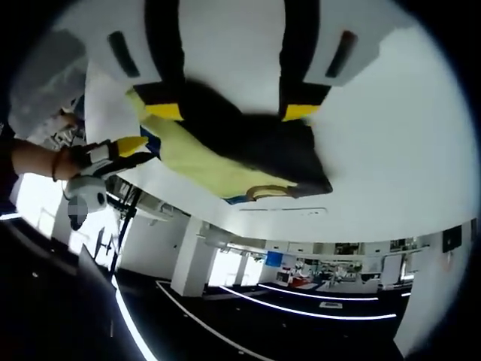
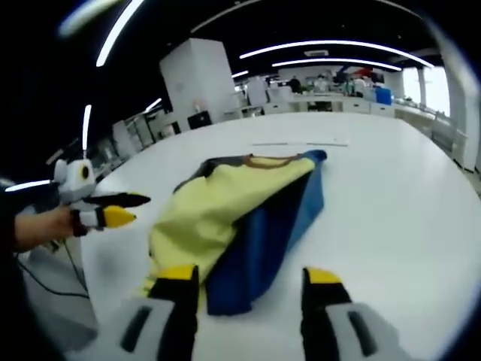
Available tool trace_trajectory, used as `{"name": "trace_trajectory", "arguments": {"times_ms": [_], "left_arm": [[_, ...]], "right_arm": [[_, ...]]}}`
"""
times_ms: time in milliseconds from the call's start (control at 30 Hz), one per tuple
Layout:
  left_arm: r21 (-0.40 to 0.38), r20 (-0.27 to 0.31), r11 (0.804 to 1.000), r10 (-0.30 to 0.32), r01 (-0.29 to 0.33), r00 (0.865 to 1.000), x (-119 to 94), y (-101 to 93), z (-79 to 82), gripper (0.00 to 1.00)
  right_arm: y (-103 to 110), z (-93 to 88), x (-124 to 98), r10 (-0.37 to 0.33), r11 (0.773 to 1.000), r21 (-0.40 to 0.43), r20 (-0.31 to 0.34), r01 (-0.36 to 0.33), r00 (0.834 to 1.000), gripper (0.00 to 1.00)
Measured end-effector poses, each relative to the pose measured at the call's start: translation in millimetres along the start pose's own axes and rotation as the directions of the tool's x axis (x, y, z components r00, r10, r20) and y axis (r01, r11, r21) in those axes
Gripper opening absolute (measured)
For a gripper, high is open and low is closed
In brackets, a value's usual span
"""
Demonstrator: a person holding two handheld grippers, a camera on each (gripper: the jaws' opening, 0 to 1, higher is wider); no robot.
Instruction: Fold the garment on the visible template until the final outline fits inside the template.
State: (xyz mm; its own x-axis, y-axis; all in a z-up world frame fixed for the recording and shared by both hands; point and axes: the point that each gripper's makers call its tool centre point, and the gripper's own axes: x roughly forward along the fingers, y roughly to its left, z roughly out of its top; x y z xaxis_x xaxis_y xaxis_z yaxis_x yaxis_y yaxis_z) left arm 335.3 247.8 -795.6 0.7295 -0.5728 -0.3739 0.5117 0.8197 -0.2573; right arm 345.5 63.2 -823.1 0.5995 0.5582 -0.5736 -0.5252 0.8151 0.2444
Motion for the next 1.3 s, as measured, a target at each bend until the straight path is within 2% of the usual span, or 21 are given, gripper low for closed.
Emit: {"name": "trace_trajectory", "arguments": {"times_ms": [133, 300, 567, 700, 833, 933, 1067, 1300], "left_arm": [[0.001, -0.022, 1.000, -0.016, 0.016, 1.000, 5, -9.4, -10.0, 0.42], [-0.009, -0.047, 1.000, 0.007, -0.008, 0.999, 12, -9.3, -19.1, 0.38], [-0.031, -0.046, 1.000, 0.000, -0.001, 0.999, 22, -23.5, -20.6, 0.31], [-0.035, -0.072, 0.999, 0.008, -0.011, 0.997, 26, -25.3, -28.4, 0.21], [-0.043, -0.105, 0.999, 0.011, -0.016, 0.994, 29, -26.6, -37.3, 0.07], [-0.034, -0.107, 0.999, 0.014, -0.018, 0.994, 28, -25.8, -38.0, 0.02], [-0.019, -0.114, 0.999, 0.023, -0.026, 0.993, 22, -22.6, -34.5, 0.00], [-0.024, -0.074, 0.999, 0.038, -0.040, 0.997, 3, -16.0, -19.5, 0.00]], "right_arm": [[0, -4.3, -2, -0.019, 1.000, 0.014, 0.003, 0.019, 1.000, 0.41], [0, -13.4, -2, -0.037, 0.996, 0.078, -0.005, 0.037, 0.999, 0.29], [6, -20.7, 0, -0.022, 0.997, 0.076, -0.014, 0.023, 1.000, 0.19], [8, -23.6, -1, -0.018, 0.998, 0.058, -0.016, 0.019, 1.000, 0.08], [8, -20.3, 0, -0.010, 0.998, 0.060, 0.016, 0.009, 1.000, 0.06], [7, -20.0, -1, -0.008, 0.998, 0.060, 0.019, 0.007, 1.000, 0.00], [9, -17.9, -5, -0.002, 0.998, 0.061, 0.038, -0.001, 0.999, 0.00], [5, -2.6, -14, -0.020, 0.998, 0.054, 0.081, 0.016, 0.996, 0.00]]}}
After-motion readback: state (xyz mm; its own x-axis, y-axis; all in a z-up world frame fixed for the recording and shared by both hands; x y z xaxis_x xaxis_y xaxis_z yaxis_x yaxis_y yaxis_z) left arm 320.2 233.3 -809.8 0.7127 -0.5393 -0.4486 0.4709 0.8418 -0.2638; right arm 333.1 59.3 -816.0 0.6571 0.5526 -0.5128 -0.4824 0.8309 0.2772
